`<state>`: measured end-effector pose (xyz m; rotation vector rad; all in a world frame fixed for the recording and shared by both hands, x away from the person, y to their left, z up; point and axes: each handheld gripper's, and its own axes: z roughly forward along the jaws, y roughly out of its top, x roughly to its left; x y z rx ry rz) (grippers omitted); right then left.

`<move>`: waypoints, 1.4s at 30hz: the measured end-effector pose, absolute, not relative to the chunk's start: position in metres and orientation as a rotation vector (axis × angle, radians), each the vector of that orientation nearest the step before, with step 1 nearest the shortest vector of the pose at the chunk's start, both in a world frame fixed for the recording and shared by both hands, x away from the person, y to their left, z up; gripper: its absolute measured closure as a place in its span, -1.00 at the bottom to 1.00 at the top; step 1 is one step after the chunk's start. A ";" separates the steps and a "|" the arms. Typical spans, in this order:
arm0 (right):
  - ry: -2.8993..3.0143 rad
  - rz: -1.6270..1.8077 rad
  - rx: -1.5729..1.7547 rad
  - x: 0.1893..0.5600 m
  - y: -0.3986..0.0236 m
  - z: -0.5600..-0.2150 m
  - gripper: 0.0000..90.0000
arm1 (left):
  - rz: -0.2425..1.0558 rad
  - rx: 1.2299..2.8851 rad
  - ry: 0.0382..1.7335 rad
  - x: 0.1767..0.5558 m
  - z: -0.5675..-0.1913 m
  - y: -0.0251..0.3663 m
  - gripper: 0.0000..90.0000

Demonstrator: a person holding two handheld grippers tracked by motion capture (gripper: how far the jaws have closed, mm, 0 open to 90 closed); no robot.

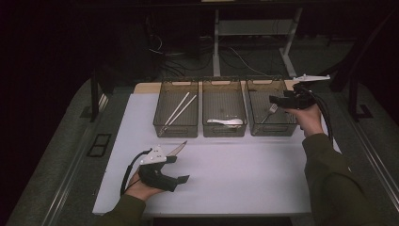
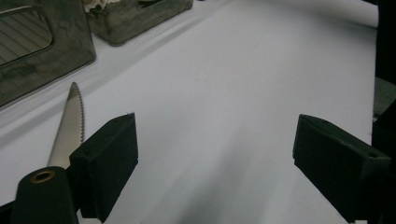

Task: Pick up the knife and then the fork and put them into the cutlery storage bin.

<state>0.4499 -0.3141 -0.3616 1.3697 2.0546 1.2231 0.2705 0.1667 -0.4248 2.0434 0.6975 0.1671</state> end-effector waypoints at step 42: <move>2.400 1.399 1.088 0.293 -0.288 -0.406 -0.46 | 0.288 2.293 0.934 0.305 -0.438 0.225 0.51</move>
